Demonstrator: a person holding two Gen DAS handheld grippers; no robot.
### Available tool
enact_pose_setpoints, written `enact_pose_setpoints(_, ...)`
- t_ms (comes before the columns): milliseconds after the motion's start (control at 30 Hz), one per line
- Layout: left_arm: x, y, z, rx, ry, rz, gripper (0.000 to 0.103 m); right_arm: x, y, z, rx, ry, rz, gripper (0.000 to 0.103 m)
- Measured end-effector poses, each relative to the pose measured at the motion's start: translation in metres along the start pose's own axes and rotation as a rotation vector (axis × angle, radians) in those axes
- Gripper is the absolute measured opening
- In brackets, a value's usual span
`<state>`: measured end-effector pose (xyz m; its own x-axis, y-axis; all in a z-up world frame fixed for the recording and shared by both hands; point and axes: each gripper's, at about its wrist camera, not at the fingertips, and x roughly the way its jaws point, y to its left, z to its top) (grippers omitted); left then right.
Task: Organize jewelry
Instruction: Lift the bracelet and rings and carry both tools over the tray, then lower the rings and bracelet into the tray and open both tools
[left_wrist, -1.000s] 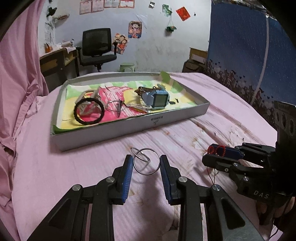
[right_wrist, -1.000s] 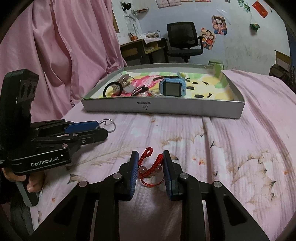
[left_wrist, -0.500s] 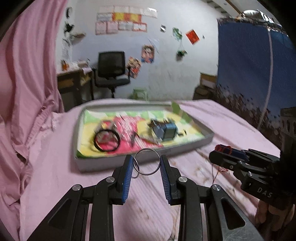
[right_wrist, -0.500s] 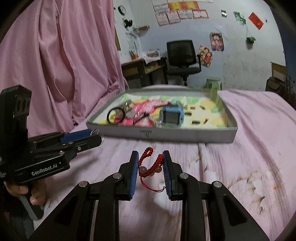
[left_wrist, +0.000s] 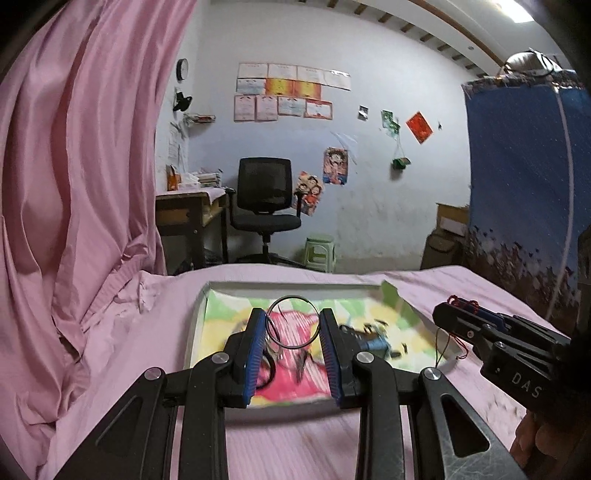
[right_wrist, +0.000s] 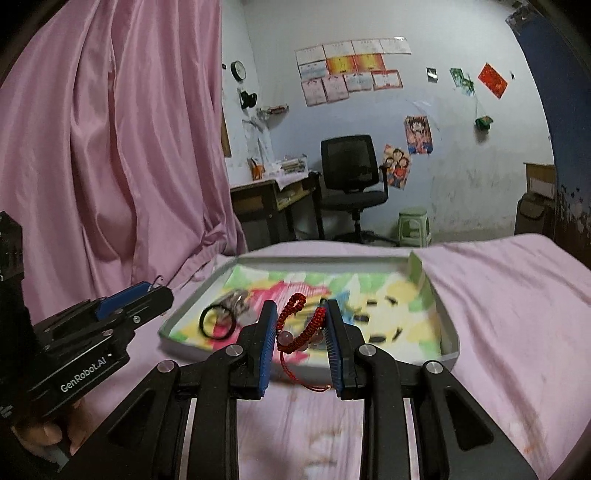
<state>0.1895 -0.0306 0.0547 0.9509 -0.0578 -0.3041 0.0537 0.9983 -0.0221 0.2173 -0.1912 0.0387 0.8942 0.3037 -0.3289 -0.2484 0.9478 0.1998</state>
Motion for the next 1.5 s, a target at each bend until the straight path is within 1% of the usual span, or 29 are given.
enact_pose_setpoints(233, 0.038, 0.001, 0.007, -0.008, -0.015, 0.048, 0.028, 0.027, -0.006, 0.024, -0.030, -0.038, -0.019, 0.023)
enact_pose_setpoints(467, 0.070, 0.003, 0.008, -0.030, -0.020, 0.090, 0.028, 0.055, -0.012, 0.039, -0.044, -0.075, -0.051, 0.023)
enact_pose_setpoints(667, 0.090, 0.003, 0.009, -0.035, 0.010, 0.106, 0.028, 0.079, -0.018, 0.042, -0.041, -0.072, -0.083, 0.023)
enact_pose_setpoints(900, 0.109, 0.004, 0.010, -0.054, 0.065, 0.105, 0.028, 0.103, -0.021, 0.038, -0.036, -0.040, -0.105, 0.023)
enact_pose_setpoints(1067, 0.126, 0.007, 0.010, -0.057, 0.139, 0.089, 0.028, 0.116, -0.025, 0.037, -0.027, -0.010, -0.113, 0.023)
enact_pose_setpoints(1167, 0.137, 0.006, 0.007, -0.053, 0.196, 0.073, 0.028, 0.124, -0.029, 0.035, -0.013, 0.020, -0.111, 0.023)
enact_pose_setpoints(1200, 0.141, 0.006, 0.005, -0.052, 0.224, 0.066, 0.028, 0.128, -0.031, 0.034, -0.007, 0.036, -0.108, 0.023)
enact_pose_setpoints(1267, 0.146, 0.005, 0.003, -0.052, 0.255, 0.061, 0.028, 0.136, -0.034, 0.029, 0.007, 0.082, -0.099, 0.023)
enact_pose_setpoints(1333, 0.151, 0.004, 0.000, -0.048, 0.295, 0.051, 0.028, 0.141, -0.036, 0.025, 0.016, 0.106, -0.097, 0.023)
enact_pose_setpoints(1433, 0.155, 0.004, -0.004, -0.043, 0.333, 0.041, 0.028, 0.146, -0.038, 0.020, 0.028, 0.131, -0.091, 0.023)
enact_pose_setpoints(1500, 0.154, 0.003, -0.004, -0.039, 0.339, 0.033, 0.029, 0.149, -0.039, 0.017, 0.030, 0.143, -0.087, 0.023)
